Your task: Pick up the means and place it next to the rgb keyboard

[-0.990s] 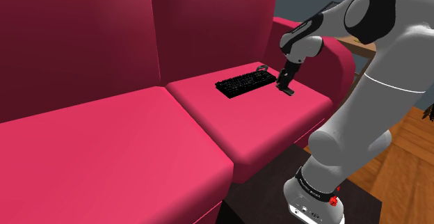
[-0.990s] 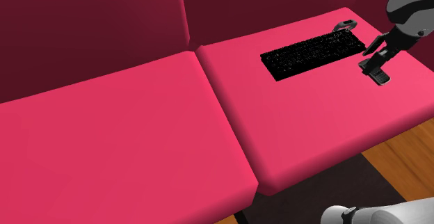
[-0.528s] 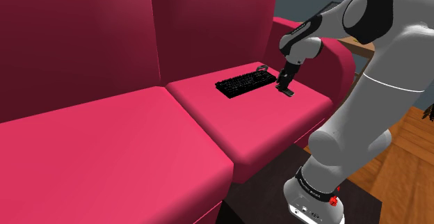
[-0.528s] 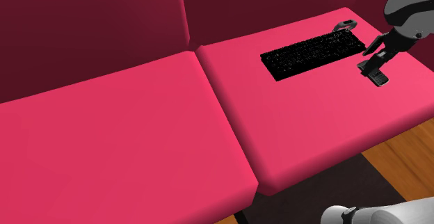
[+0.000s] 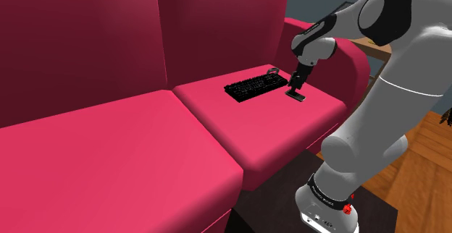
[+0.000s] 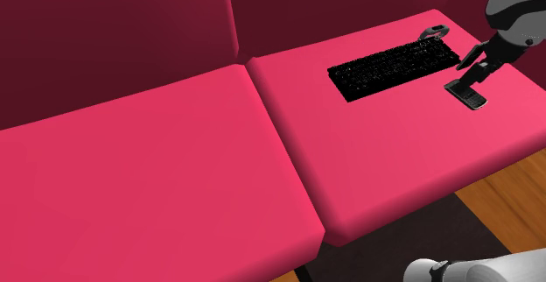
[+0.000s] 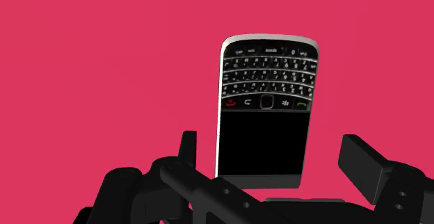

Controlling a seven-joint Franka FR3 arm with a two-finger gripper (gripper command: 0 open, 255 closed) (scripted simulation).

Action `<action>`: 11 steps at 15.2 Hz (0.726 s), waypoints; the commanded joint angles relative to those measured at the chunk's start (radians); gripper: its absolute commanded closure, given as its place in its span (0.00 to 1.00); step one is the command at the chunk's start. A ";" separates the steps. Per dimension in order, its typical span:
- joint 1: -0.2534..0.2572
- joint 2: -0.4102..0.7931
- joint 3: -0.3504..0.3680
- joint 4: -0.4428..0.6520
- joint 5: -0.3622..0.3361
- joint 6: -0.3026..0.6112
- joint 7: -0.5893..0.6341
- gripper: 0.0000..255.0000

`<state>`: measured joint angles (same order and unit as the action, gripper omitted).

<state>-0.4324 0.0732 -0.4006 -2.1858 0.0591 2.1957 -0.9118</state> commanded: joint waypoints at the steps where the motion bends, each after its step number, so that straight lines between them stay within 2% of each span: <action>1: 0.001 -0.025 -0.002 0.026 -0.013 -0.049 0.009 0.00; 3: 0.002 -0.051 -0.002 0.061 -0.027 -0.107 0.018 0.00; 11: 0.002 -0.051 -0.002 0.061 -0.027 -0.107 0.018 0.00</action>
